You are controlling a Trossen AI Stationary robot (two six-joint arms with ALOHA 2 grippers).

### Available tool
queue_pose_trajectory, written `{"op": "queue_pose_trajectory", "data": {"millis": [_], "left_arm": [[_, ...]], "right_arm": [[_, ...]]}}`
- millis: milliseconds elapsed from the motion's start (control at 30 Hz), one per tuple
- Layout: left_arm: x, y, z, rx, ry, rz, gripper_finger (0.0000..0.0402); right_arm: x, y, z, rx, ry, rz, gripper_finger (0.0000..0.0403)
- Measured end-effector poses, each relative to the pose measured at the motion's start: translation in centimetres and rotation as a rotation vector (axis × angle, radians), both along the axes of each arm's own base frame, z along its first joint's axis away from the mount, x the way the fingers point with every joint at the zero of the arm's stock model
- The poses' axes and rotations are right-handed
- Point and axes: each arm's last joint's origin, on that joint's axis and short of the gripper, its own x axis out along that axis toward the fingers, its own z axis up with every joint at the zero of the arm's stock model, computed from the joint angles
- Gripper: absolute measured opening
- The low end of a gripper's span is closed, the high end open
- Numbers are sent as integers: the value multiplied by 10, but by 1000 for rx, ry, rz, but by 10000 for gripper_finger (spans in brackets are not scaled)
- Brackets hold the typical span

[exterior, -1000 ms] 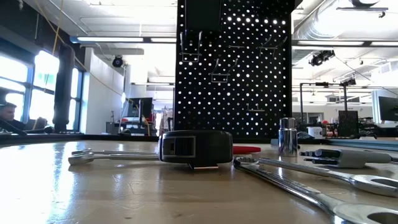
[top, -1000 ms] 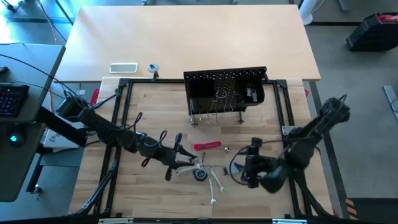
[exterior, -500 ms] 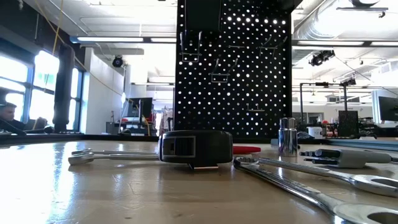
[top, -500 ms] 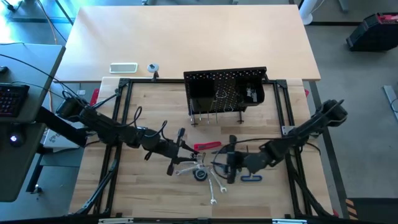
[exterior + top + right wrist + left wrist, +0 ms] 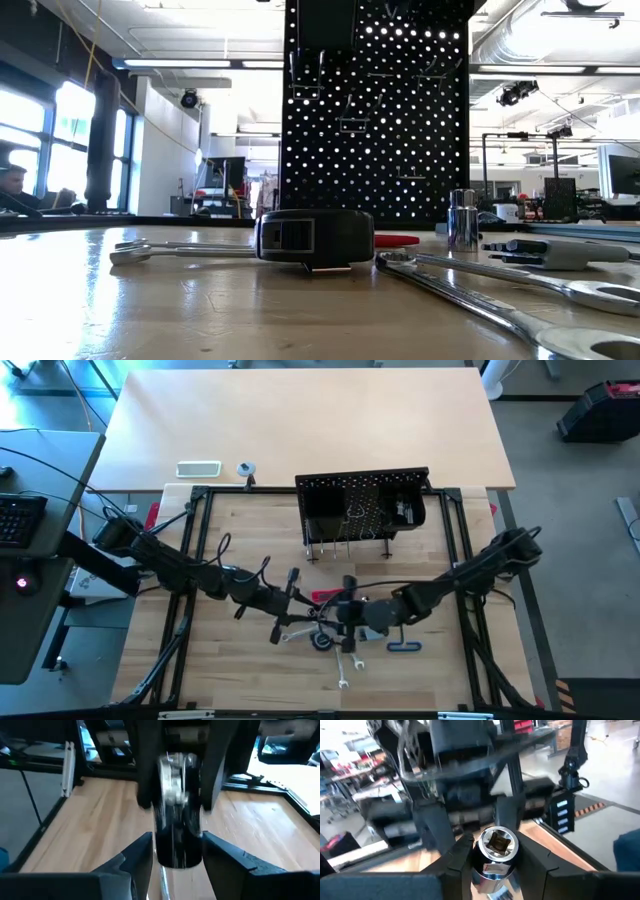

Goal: Hang tools onto peg board
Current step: Put the left socket into the peg board

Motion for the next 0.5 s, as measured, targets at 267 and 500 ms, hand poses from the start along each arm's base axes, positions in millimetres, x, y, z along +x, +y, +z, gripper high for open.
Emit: {"op": "queue_pose_trajectory", "data": {"millis": [267,500], "left_arm": [[0,0,-2,6,19,-2,99],[0,0,-3,7,29,9,99]], "right_arm": [[3,1,3,-2,-47,-6,132],[2,2,2,-9,-44,3,111]]}}
